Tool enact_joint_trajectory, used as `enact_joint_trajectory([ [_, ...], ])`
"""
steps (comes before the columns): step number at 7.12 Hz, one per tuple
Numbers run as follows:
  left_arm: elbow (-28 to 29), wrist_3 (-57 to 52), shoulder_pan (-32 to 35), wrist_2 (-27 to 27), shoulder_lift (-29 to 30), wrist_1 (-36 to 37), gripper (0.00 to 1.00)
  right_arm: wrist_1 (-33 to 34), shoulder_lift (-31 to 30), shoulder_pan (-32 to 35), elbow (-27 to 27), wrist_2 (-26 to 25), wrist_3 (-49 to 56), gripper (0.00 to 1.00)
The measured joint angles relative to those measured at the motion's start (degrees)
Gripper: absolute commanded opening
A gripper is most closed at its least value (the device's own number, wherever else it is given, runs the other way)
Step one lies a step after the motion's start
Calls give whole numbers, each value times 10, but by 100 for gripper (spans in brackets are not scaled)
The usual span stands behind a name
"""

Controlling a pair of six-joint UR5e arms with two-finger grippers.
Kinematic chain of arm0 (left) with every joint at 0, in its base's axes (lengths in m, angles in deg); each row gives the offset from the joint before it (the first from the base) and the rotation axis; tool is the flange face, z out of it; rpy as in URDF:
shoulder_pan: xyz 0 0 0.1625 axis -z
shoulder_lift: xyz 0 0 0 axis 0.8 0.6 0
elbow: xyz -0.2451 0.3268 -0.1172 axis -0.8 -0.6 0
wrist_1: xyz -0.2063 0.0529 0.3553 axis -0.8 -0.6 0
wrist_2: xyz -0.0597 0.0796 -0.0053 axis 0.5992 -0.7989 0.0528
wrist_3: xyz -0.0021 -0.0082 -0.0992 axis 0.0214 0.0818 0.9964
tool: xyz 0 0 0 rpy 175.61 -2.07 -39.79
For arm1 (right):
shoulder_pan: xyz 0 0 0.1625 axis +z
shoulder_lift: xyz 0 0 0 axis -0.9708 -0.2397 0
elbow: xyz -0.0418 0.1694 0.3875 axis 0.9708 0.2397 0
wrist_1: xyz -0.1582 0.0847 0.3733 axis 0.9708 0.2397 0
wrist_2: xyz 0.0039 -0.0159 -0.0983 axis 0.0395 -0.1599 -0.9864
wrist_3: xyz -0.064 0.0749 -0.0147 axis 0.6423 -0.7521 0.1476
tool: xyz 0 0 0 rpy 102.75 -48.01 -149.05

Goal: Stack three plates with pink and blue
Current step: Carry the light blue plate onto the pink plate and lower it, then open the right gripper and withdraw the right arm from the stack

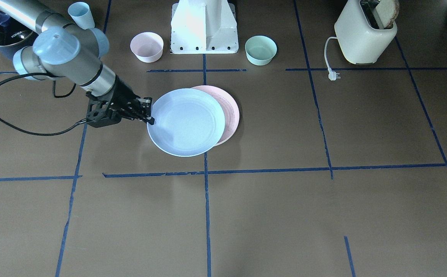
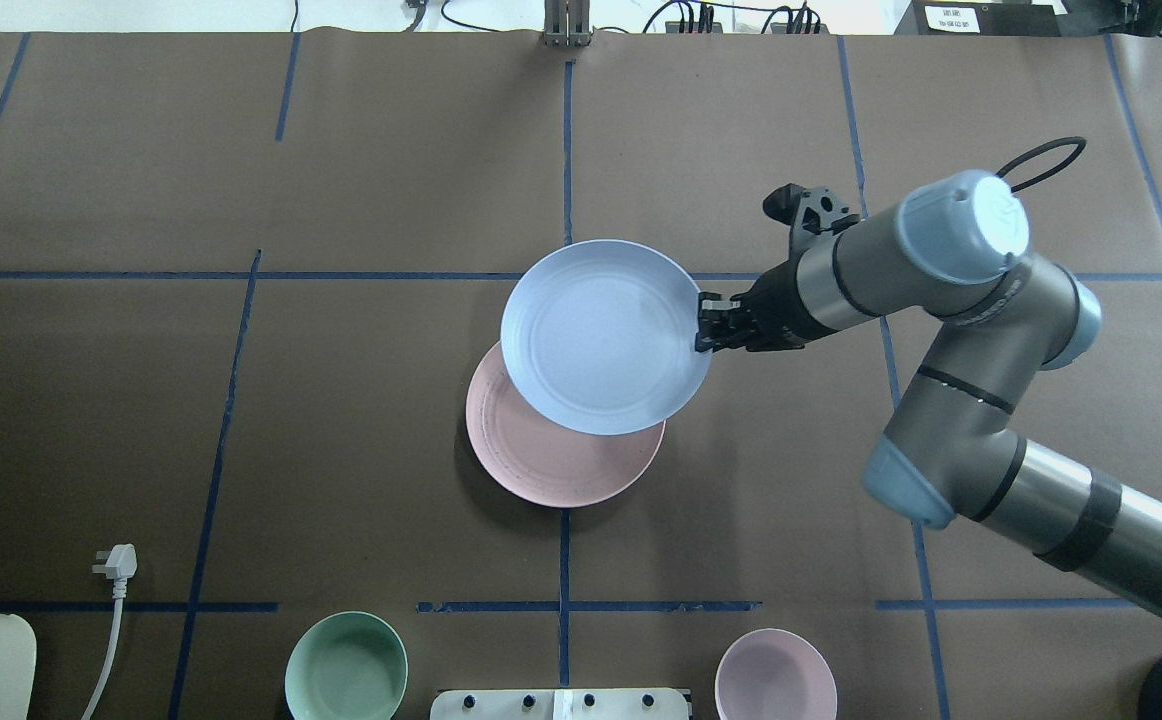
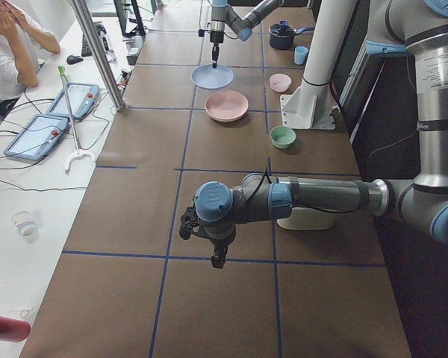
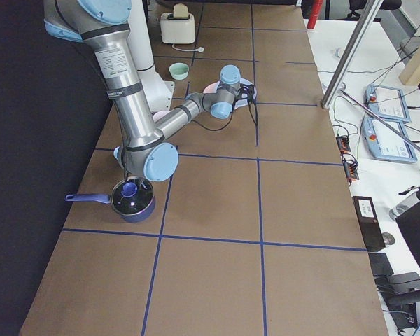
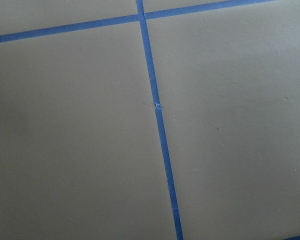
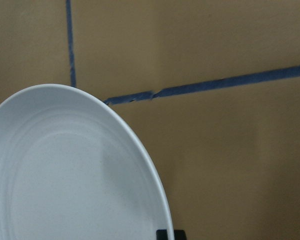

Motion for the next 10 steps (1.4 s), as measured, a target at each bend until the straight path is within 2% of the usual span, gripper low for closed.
enact_joint_trajectory([
  [2,-1,4,0,0,0,0,100,37,20,-53,-2,-59,-14,0],
  [3,-1,5,0,0,1,0,100,41,22,-63,-2,-70,-17,0],
  [7,0,13,0,0,1,0,100,42,15,-67,-9,-72,-17,1],
  [8,0,13,0,0,1,0,100,43,11,-67,-9,-71,-17,46],
  [9,0,13,0,0,1,0,100,43,8,-67,-9,-70,-16,99],
  [10,0,13,0,0,1,0,100,43,7,-67,-10,-69,-16,100],
])
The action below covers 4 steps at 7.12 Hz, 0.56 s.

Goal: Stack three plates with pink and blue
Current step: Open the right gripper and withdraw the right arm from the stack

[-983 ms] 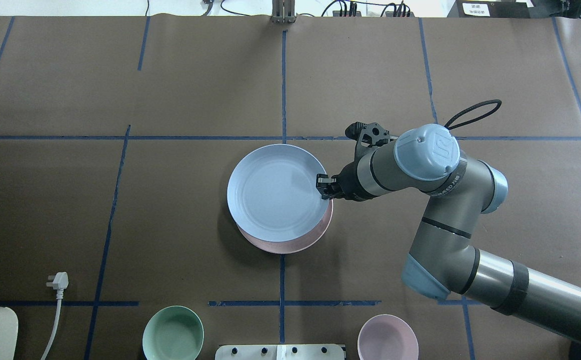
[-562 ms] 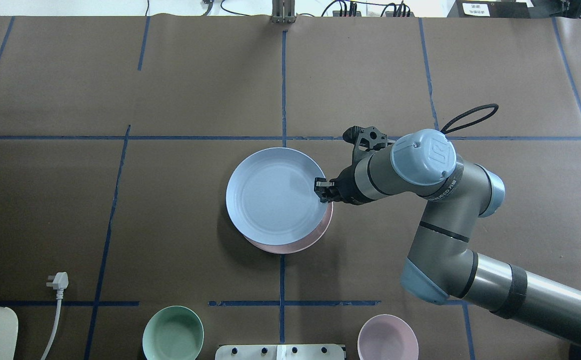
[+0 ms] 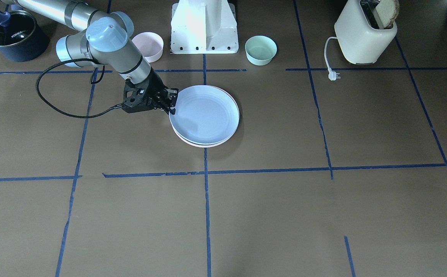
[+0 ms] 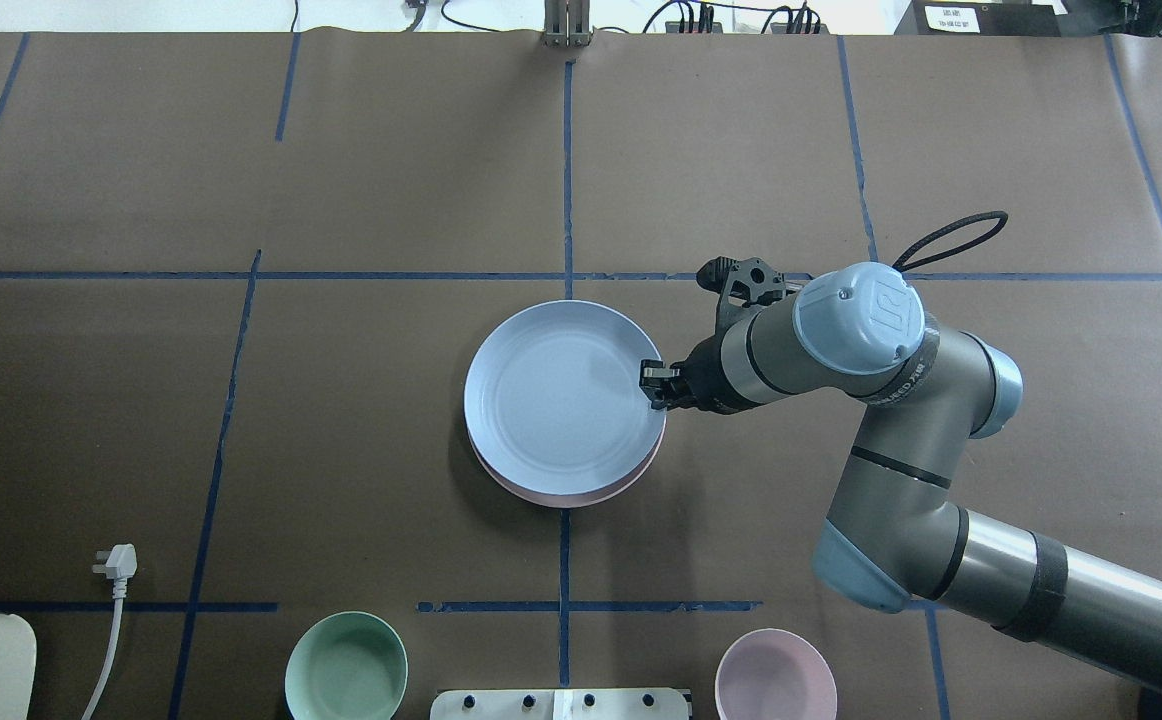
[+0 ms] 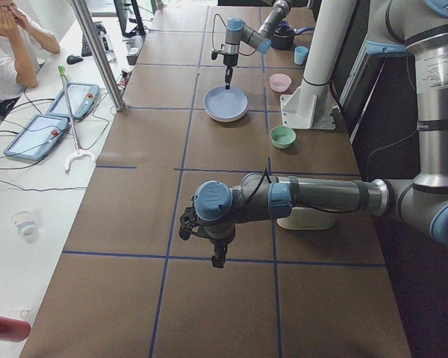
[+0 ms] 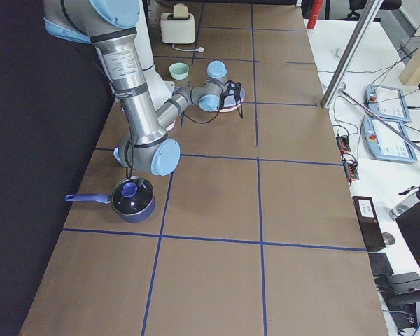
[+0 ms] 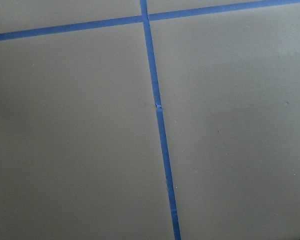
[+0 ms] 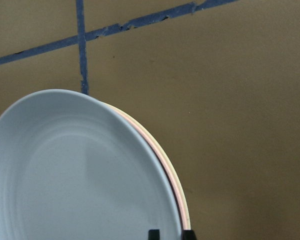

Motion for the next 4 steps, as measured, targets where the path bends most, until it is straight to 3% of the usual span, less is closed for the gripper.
enact_joint_trajectory([
  [2,0,1,-1,0,2,0,100,8,-1,13,-7,18,2,100],
  [4,0,9,-1,-4,6,0,100,54,-1,75,-10,78,43,100],
])
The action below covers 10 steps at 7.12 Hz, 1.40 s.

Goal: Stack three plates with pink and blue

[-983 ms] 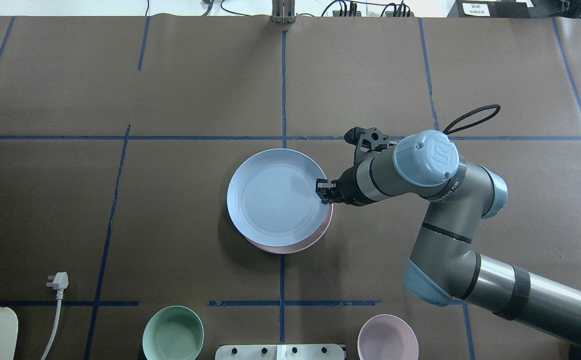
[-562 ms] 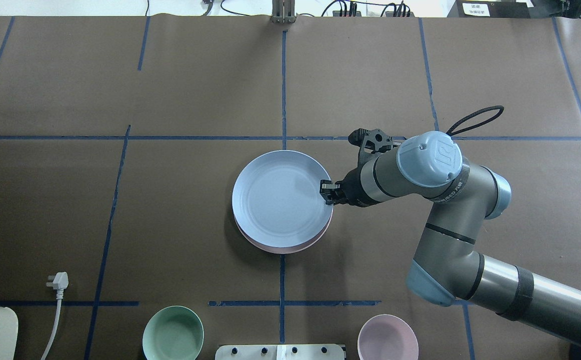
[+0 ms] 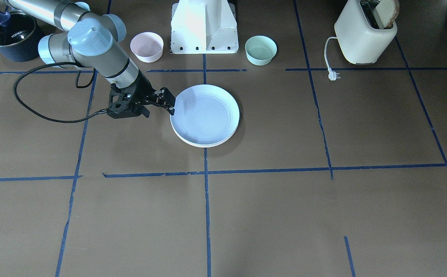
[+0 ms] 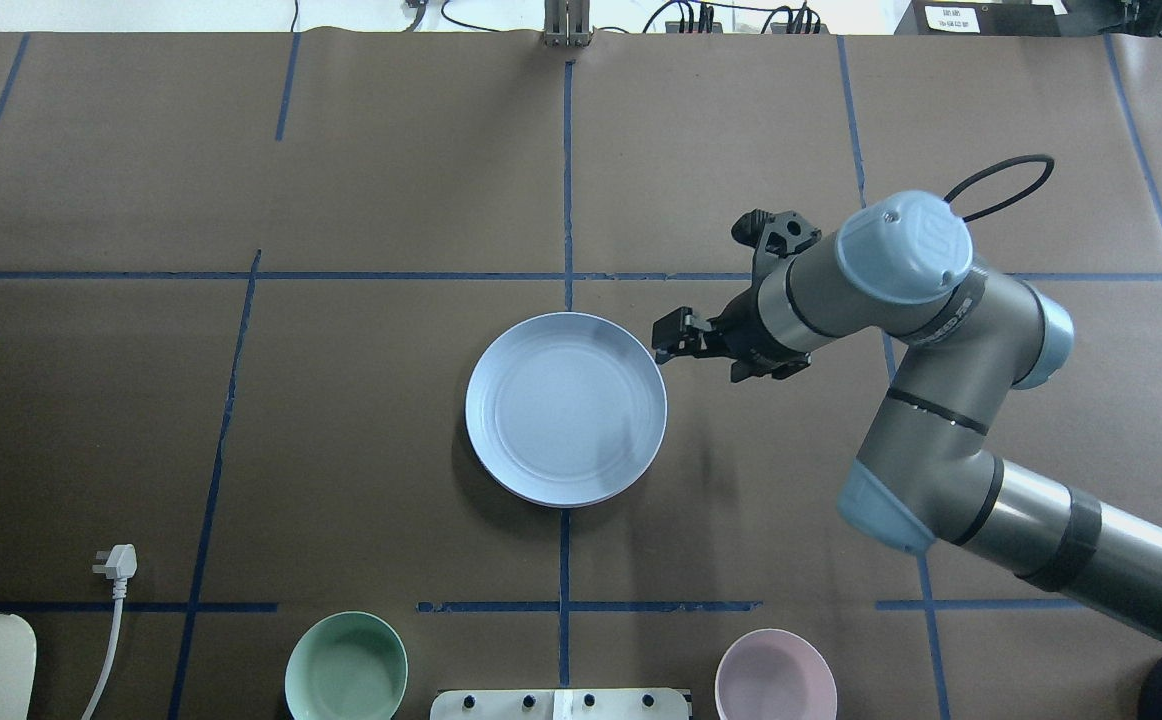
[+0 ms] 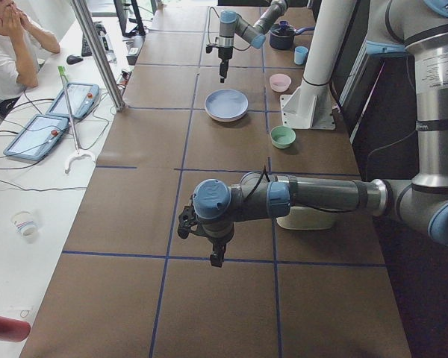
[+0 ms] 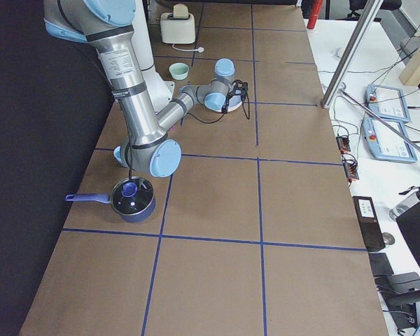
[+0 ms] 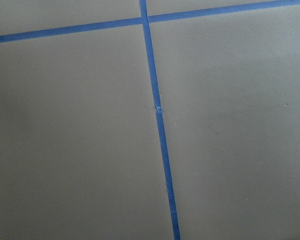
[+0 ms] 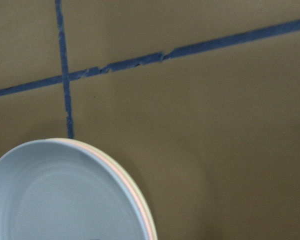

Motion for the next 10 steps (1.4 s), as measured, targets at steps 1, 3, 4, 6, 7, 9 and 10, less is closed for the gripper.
enact_joint_trajectory([
  [1,1,16,-1,-5,6,1,100,34,-6,46,3,34,76,100],
  [3,2,30,-4,-16,14,1,100,124,-36,157,12,101,292,100],
  [4,3,33,-5,-17,16,2,100,152,-70,216,15,126,410,100],
  [6,6,32,-6,-15,14,1,100,167,-174,328,20,157,636,100],
  [7,10,31,-7,-15,13,1,100,168,-230,382,21,164,732,100],
  [9,12,30,-7,-17,13,1,100,165,-333,482,19,161,839,100],
  [10,13,30,-7,-17,12,1,100,160,-373,515,18,159,856,100],
])
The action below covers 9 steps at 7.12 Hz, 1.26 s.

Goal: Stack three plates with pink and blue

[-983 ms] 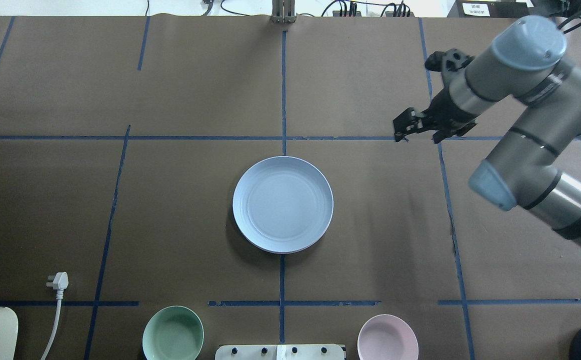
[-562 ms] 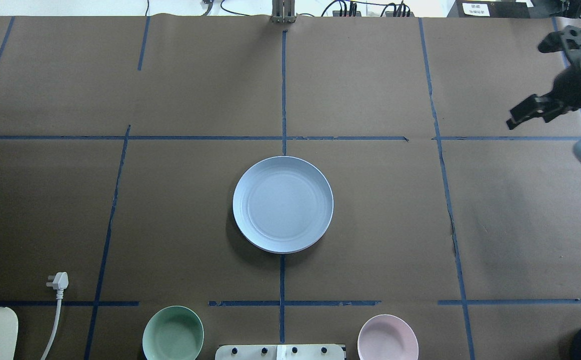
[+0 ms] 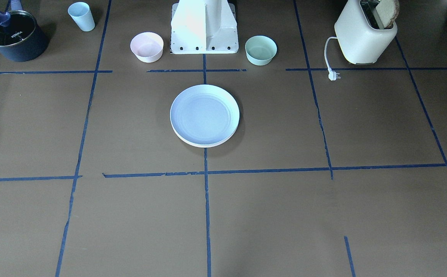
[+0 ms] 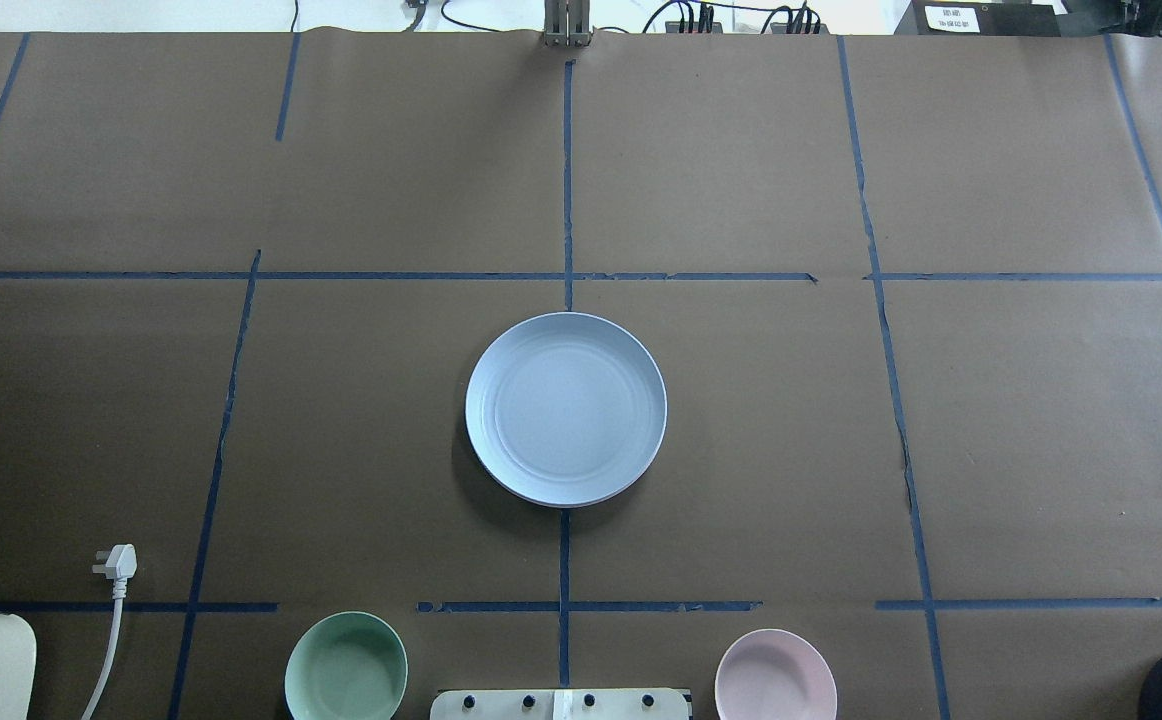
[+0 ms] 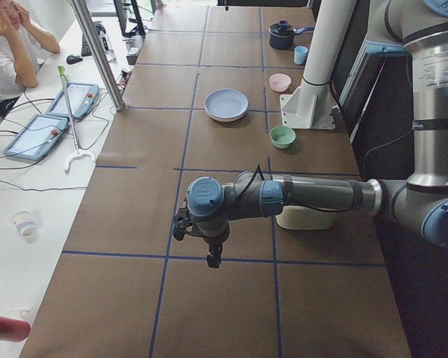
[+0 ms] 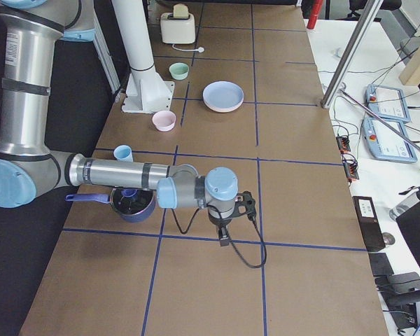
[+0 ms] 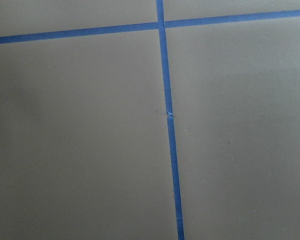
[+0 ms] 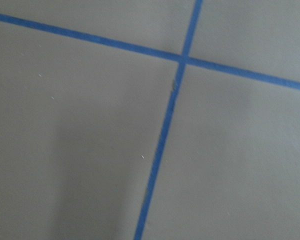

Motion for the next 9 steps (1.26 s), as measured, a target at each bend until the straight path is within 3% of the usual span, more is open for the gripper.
enact_joint_trajectory([
  [2,0,0,0,0,-2,1,100,-6,-28,22,-3,4,4,100],
  [9,6,0,0,0,-11,1,100,-8,-28,24,-6,7,-2,100],
])
